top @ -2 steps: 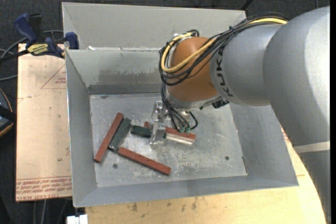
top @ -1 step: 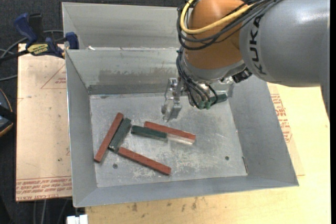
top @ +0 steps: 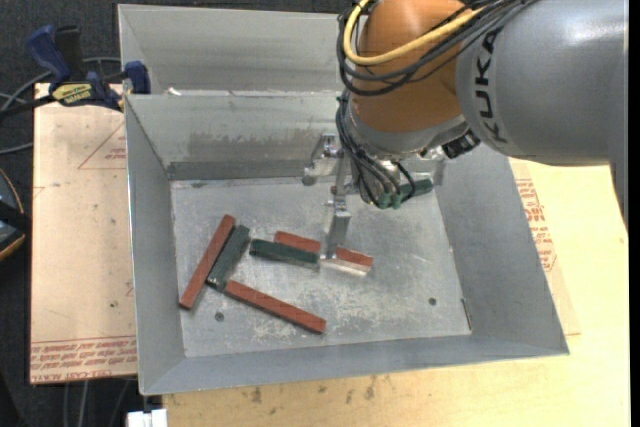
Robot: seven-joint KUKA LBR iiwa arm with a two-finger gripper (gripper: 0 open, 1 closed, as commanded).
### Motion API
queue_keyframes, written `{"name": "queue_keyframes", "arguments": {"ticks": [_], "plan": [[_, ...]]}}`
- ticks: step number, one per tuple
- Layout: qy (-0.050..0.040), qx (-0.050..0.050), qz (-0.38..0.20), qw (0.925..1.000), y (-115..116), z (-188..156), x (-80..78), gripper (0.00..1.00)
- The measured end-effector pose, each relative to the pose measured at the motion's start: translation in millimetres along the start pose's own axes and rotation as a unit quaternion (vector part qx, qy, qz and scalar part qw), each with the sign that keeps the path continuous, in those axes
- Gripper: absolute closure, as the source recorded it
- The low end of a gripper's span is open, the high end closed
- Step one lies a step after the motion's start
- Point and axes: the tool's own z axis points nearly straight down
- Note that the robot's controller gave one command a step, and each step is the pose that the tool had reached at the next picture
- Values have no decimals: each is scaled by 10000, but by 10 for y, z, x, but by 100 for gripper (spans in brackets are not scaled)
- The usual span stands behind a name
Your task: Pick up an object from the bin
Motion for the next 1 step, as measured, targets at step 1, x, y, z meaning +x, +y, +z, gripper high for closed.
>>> {"name": "queue_keyframes", "arguments": {"ticks": [1], "plan": [[0,0,1,10000,-1,0,0,0]]}}
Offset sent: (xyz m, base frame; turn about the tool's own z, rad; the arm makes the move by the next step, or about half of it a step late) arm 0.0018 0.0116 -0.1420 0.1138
